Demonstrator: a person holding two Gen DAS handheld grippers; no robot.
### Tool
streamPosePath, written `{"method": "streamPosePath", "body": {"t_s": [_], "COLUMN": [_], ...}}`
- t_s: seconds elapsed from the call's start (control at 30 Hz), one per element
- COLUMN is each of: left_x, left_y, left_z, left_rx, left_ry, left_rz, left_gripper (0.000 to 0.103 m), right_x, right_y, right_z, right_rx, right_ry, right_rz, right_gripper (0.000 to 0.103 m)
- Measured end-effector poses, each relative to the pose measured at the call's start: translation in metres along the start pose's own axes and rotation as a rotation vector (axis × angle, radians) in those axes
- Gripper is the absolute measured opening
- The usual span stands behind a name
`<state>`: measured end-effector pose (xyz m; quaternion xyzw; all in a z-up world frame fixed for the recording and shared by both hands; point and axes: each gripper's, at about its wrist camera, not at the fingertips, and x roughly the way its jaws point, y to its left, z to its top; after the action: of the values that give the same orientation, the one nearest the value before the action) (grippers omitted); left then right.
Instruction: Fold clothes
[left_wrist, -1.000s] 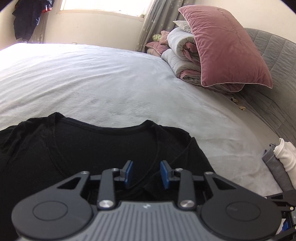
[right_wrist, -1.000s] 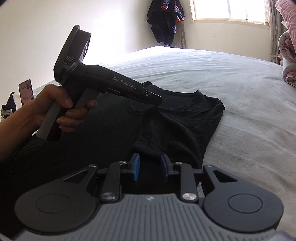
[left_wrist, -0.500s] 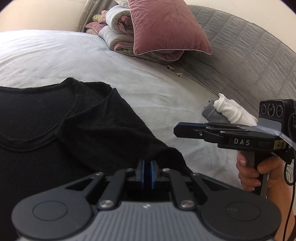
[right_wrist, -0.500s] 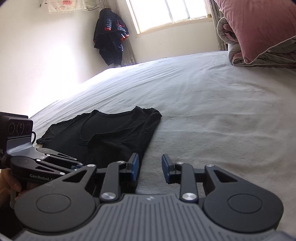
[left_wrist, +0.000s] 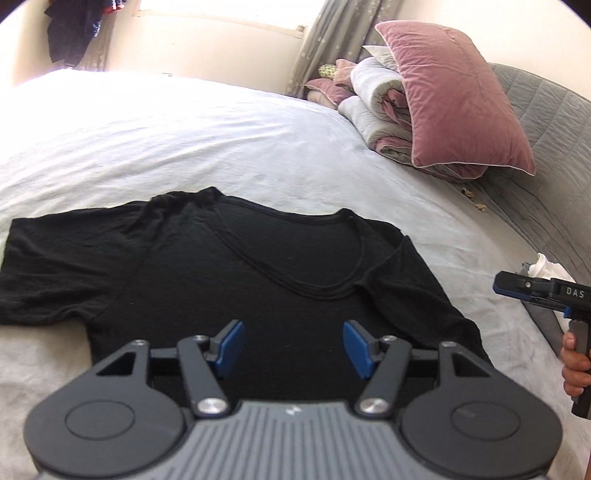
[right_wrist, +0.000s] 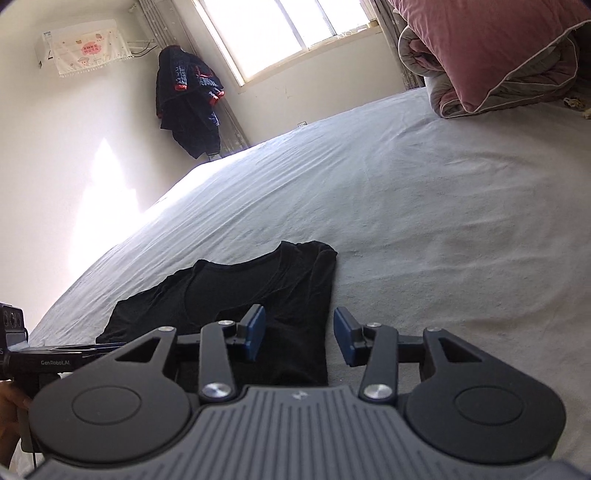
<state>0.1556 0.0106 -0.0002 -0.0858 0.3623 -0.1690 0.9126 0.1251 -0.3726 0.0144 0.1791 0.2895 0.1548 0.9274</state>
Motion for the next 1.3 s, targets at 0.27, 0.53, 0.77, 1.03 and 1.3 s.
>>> {"method": "streamPosePath", "body": {"t_s": [0.27,0.53,0.77,1.03,1.3], "left_x": [-0.015,0.037,0.103,0.126,0.127], "left_y": [0.050,-0.008,-0.061,-0.055,-0.056], "left_z": [0.005,0.019,0.024,0.014,0.014], "left_rx": [-0.120,-0.060,-0.012,-0.045,-0.046], "left_ry": [-0.017,-0.057,-0.027,-0.057,-0.052], "left_rz": [0.099,-0.132,-0.228,-0.237,-0.234], "left_gripper": [0.069,0.047,0.042,0.023,0.019], "right_x": [0.018,0.081,0.108,0.127,0.146], "right_y": [0.026,-0.031,-0.065,-0.039,-0.016], "right_z": [0.023,0.041,0.035,0.023,0.016], "right_rx": [-0.088,-0.007,0.033,-0.183,-0.358], "right_ry": [-0.032,0.021,0.019,0.029,0.054], "right_rz": [-0.073,0.009,0.079,-0.009,-0.095], "right_gripper": [0.054,0.048,0.047,0.048,0.043]}}
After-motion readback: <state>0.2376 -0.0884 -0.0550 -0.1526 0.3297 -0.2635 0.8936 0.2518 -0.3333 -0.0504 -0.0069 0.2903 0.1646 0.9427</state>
